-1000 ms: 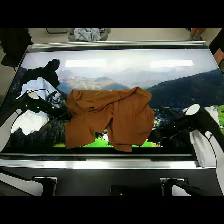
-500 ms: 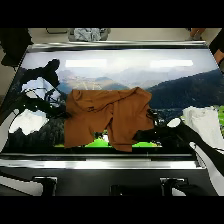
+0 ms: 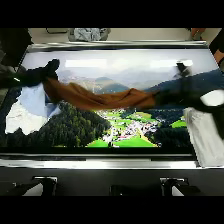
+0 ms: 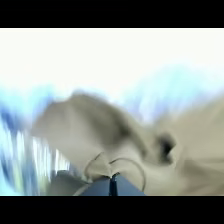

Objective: Fold the shirts.

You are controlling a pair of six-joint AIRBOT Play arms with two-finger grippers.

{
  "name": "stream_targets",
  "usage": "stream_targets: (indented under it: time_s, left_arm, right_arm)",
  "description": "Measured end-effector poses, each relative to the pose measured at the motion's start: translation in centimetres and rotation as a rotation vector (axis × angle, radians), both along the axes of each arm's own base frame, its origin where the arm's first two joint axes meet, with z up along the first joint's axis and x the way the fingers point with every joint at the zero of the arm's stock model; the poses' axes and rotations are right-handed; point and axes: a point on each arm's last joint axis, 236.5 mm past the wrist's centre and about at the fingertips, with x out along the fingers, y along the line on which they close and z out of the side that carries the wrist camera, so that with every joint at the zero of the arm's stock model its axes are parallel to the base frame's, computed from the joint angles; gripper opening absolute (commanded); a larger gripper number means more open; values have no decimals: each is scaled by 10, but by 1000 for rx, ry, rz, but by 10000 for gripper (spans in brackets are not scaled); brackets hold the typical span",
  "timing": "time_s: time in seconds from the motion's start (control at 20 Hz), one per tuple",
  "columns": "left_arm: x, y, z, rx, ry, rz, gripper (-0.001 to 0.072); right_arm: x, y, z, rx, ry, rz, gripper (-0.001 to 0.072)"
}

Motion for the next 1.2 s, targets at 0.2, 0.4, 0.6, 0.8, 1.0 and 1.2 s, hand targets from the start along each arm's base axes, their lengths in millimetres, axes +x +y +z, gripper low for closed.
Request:
stream_targets:
  time_s: [0.2, 0.4, 0.6, 0.8, 1.0, 1.2]
  left_arm:
    - [-85, 19, 227, -35, -603, 183, 28]
    - [-181, 20, 321, -85, -901, 253, 28]
    - [-217, 21, 352, -126, -1018, 282, 28]
    - [-195, 27, 345, -104, -990, 291, 29]
    - [-89, 35, 248, -18, -666, 248, 30]
    - [25, 45, 102, 40, -319, 194, 30]
  right_arm:
    - [-43, -75, 231, -268, -581, -224, 41]
    - [-125, -93, 322, -339, -790, -372, 42]
    - [-158, -100, 340, -370, -824, -432, 42]
    - [-149, -104, 290, -344, -598, -424, 42]
    - [-115, -110, 152, -332, -54, -321, 42]
    - [-64, -112, 9, -258, 326, -243, 43]
